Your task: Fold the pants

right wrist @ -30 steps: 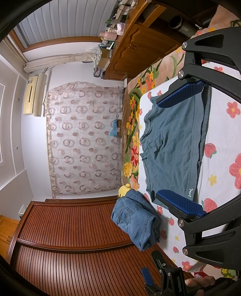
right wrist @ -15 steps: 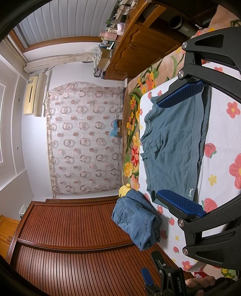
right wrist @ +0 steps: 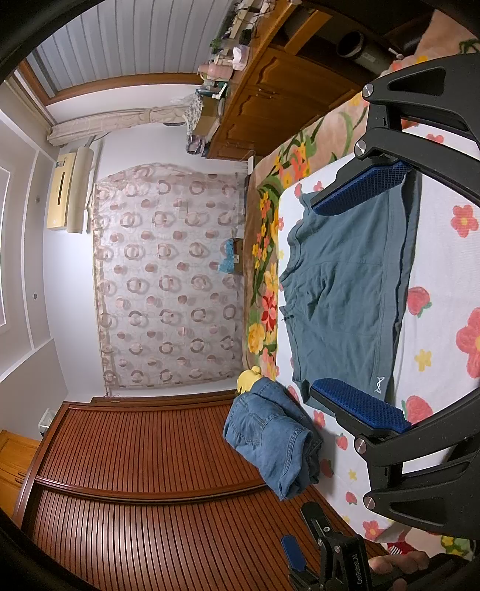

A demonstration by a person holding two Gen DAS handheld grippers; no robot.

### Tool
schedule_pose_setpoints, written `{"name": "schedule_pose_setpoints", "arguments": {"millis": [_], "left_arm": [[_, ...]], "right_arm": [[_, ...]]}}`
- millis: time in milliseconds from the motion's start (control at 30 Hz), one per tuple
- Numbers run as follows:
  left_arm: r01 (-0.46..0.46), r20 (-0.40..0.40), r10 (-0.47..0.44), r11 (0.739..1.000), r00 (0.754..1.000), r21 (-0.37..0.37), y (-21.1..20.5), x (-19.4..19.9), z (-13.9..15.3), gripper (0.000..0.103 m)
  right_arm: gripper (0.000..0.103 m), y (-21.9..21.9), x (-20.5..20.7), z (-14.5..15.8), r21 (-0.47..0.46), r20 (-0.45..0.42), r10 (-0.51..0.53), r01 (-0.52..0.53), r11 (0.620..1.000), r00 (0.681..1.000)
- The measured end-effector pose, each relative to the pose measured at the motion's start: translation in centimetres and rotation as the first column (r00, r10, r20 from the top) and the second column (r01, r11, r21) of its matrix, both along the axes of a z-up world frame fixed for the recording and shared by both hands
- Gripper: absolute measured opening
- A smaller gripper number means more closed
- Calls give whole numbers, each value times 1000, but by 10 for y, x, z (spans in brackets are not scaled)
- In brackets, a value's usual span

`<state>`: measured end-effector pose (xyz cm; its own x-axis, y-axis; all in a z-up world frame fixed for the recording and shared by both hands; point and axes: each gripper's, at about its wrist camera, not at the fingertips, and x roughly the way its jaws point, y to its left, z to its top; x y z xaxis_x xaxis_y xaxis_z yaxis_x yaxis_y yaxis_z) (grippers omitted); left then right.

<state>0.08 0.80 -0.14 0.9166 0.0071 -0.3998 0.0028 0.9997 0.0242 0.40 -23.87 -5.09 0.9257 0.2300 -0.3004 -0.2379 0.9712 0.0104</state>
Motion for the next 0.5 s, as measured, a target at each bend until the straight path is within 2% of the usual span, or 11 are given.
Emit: {"name": "schedule_pose_setpoints", "arguments": {"millis": [267,500], "left_arm": [[-3,-8,3,1000,1000,-2,0,1,0,103],[13,-88,-12,1000,996,18,-1,19,-20,103]], "right_arm": [[91,-2,2,-1,0,-10,3,-3,1000,1000],[91,-6,9,-8,-24,-38,7,-8,1000,999]]}}
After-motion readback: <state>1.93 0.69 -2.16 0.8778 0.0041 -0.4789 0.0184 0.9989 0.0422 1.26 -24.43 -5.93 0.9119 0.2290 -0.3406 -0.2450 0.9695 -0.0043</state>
